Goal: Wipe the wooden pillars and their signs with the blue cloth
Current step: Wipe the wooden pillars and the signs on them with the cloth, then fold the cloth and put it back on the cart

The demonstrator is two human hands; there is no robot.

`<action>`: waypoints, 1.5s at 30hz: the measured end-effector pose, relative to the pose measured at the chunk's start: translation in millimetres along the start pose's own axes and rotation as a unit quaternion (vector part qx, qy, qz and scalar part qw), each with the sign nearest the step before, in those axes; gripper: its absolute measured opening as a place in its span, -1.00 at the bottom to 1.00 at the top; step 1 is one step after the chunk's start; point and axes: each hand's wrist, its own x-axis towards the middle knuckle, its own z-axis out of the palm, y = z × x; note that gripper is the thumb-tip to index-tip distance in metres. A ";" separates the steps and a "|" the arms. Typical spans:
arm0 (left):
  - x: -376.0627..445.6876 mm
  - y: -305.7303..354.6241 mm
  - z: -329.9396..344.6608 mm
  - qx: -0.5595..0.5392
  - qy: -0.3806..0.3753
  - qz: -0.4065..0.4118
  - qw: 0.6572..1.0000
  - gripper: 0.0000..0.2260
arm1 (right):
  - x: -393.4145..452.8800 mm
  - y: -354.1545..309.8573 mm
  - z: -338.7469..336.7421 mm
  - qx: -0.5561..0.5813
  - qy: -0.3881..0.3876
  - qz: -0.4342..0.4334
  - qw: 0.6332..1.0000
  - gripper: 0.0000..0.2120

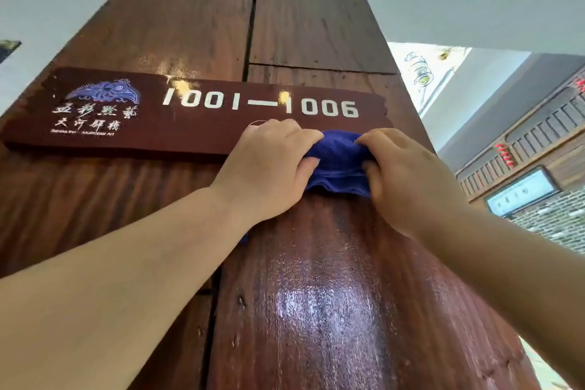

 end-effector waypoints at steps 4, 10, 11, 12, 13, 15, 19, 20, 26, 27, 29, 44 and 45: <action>-19.1 15.8 -5.9 -0.064 -0.030 -0.012 0.997 -0.66 | -13.5 -3.2 -20.8 -0.015 -0.050 -0.022 0.998 -0.76; -61.1 52.7 -1.5 -0.190 -0.055 -0.048 0.979 -0.61 | -66.1 1.4 -46.0 0.018 -0.107 -0.026 0.994 -0.73; -66.3 60.8 -1.6 -0.209 -0.061 -0.055 0.974 -0.63 | -75.2 2.1 -50.8 0.028 -0.109 -0.015 0.994 -0.71; -72.8 70.7 -1.7 -0.229 -0.071 -0.059 0.969 -0.66 | -86.4 3.3 -57.0 0.035 -0.107 -0.001 0.994 -0.69; -77.8 79.6 -2.0 -0.250 -0.077 -0.062 0.963 -0.69 | -95.9 4.0 -63.6 0.045 -0.105 0.015 0.993 -0.67; -94.5 100.0 -4.5 -0.297 -0.092 -0.074 0.948 -0.73 | -121.8 3.9 -77.5 0.065 -0.131 0.057 0.988 -0.66; -133.5 142.1 -8.3 -0.369 -0.124 -0.083 0.917 -0.76 | -176.6 6.3 -106.5 0.060 -0.225 0.107 0.967 -0.68; -142.7 151.6 -9.7 -0.381 -0.136 -0.084 0.911 -0.77 | -188.6 4.7 -113.3 0.054 -0.244 0.113 0.962 -0.69; -190.4 186.8 -14.9 -0.441 -0.172 -0.072 0.878 -0.78 | -243.1 -14.9 -145.2 0.019 -0.341 0.143 0.929 -0.77; -197.2 193.4 -15.8 -0.455 -0.180 -0.068 0.869 -0.78 | -250.6 -18.7 -152.1 0.007 -0.361 0.151 0.920 -0.77; -207.1 202.4 -16.0 -0.476 -0.195 -0.065 0.855 -0.78 | -258.6 -24.4 -162.4 -0.012 -0.392 0.166 0.905 -0.78; -207.0 236.6 -14.3 -0.667 -0.178 -0.150 0.708 -0.83 | -227.3 -44.8 -210.9 -0.115 -0.456 0.219 0.855 -0.75; -203.9 239.7 -14.8 -0.676 -0.180 -0.148 0.699 -0.83 | -225.2 -45.4 -215.2 -0.121 -0.458 0.224 0.852 -0.76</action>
